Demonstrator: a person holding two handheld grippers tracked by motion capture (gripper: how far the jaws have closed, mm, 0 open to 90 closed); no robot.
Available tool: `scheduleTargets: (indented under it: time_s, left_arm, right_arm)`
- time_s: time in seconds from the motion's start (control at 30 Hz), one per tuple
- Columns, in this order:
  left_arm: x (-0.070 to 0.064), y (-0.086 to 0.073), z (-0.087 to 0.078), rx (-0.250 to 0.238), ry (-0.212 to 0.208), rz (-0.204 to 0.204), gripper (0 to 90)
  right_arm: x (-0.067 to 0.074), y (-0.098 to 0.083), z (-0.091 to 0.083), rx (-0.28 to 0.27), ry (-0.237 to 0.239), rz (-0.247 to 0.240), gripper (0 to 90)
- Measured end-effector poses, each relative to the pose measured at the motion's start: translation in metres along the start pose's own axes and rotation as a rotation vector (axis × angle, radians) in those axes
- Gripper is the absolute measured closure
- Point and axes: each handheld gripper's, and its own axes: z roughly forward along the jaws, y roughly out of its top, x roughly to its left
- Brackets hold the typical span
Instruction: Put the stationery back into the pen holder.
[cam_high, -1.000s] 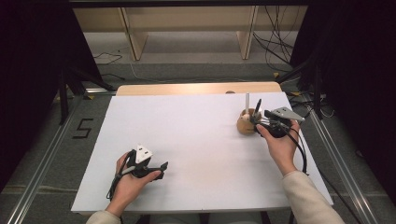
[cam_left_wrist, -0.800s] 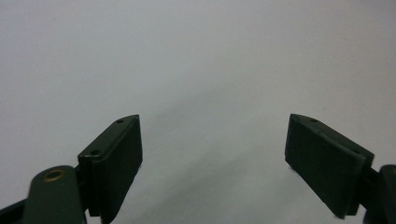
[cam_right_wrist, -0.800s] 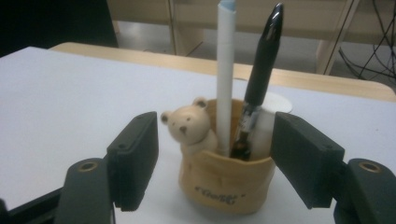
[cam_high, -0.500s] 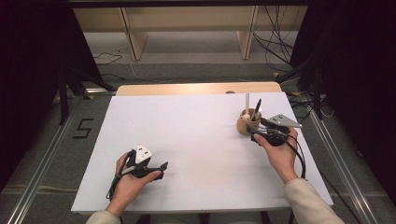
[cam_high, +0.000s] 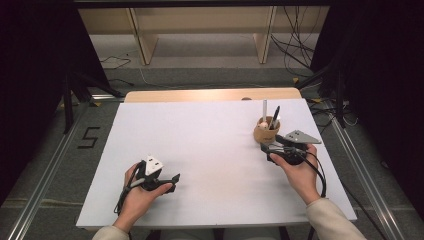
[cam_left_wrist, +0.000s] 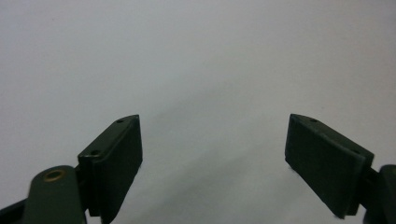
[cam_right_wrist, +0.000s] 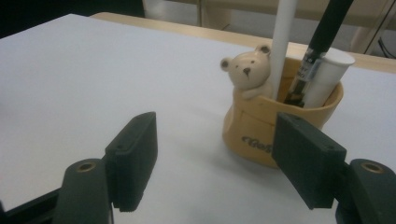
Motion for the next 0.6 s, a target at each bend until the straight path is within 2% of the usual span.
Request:
scheduleTargets:
  time_s: [0.27, 0.6]
  left_arm:
    - [-0.001, 0.000, 0.000, 0.003, -0.003, 0.003, 19.0]
    - [-0.002, -0.001, -0.001, 0.002, -0.009, 0.000, 19.0]
  right_arm:
    - [0.007, -0.011, -0.009, 0.025, 0.048, -0.024, 31.9]
    - [0.016, -0.020, -0.012, 0.050, 0.083, -0.042, 31.9]
